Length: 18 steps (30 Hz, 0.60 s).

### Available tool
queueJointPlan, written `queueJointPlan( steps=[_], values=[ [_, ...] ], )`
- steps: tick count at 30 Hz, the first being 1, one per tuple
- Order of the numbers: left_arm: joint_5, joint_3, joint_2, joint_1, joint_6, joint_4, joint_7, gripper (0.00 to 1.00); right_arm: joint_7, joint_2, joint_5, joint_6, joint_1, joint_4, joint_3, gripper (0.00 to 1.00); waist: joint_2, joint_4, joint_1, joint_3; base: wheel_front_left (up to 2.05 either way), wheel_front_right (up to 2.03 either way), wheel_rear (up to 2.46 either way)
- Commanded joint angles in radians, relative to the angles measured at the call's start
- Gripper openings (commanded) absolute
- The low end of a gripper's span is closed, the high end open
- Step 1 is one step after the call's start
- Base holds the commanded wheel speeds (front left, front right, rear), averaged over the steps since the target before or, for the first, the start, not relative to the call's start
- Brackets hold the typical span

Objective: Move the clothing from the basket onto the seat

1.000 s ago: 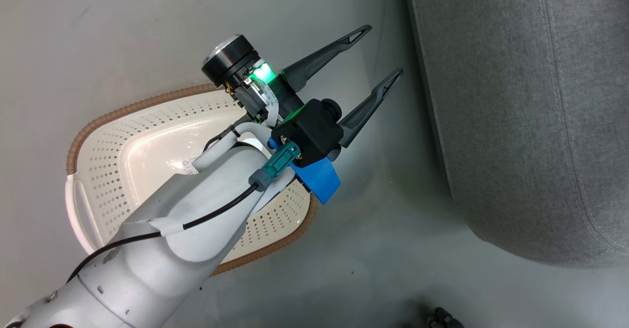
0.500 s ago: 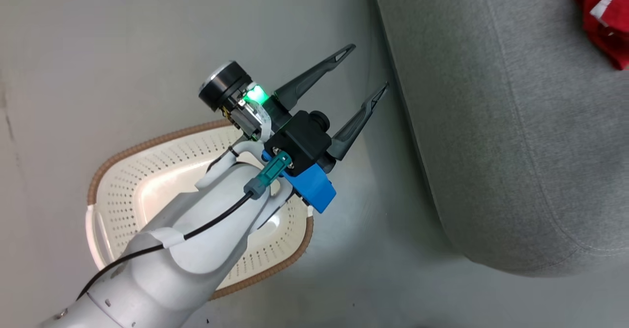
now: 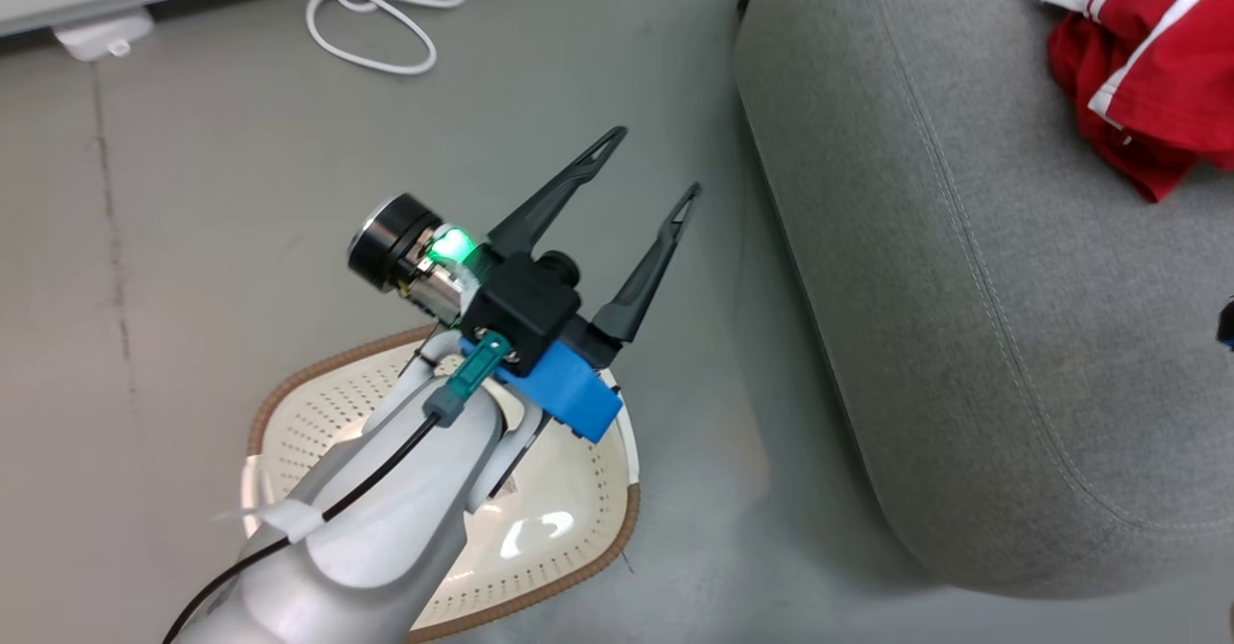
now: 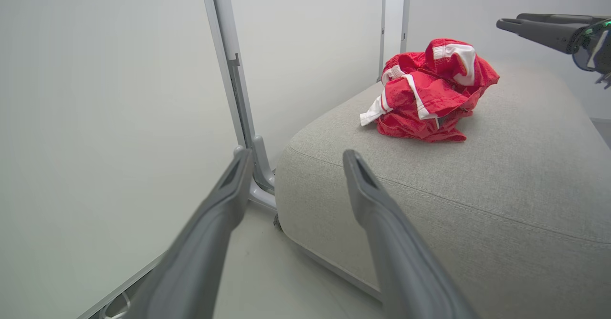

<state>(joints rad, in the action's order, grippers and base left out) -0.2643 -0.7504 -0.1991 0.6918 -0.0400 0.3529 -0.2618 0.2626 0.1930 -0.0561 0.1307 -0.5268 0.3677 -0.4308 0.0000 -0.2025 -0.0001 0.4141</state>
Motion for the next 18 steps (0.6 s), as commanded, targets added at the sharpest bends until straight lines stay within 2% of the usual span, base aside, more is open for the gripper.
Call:
queueJointPlan(
  steps=[1, 11, 18],
  values=[
    [-0.006, 0.013, -0.006, -0.016, 0.007, -0.005, -0.004, 1.0, 0.003, -0.007, -0.009, 0.0, 0.021, -0.012, 0.01, 1.0, 0.0, 0.025, 0.0001, -0.028, 0.0, 0.0, 0.0],
    [-0.013, 0.163, -0.005, -0.143, 0.037, -0.055, -0.004, 1.0, 0.003, -0.045, -0.023, 0.0, 0.092, -0.145, 0.149, 1.0, 0.0, 0.114, 0.0001, -0.103, 0.0, 0.0, 0.0],
    [0.004, 0.292, 0.0, -0.225, 0.051, -0.097, -0.004, 1.0, 0.003, -0.06, -0.033, 0.0, 0.121, -0.184, 0.217, 1.0, 0.0, 0.178, 0.0001, -0.147, 0.0, 0.0, 0.0]
  ],
)
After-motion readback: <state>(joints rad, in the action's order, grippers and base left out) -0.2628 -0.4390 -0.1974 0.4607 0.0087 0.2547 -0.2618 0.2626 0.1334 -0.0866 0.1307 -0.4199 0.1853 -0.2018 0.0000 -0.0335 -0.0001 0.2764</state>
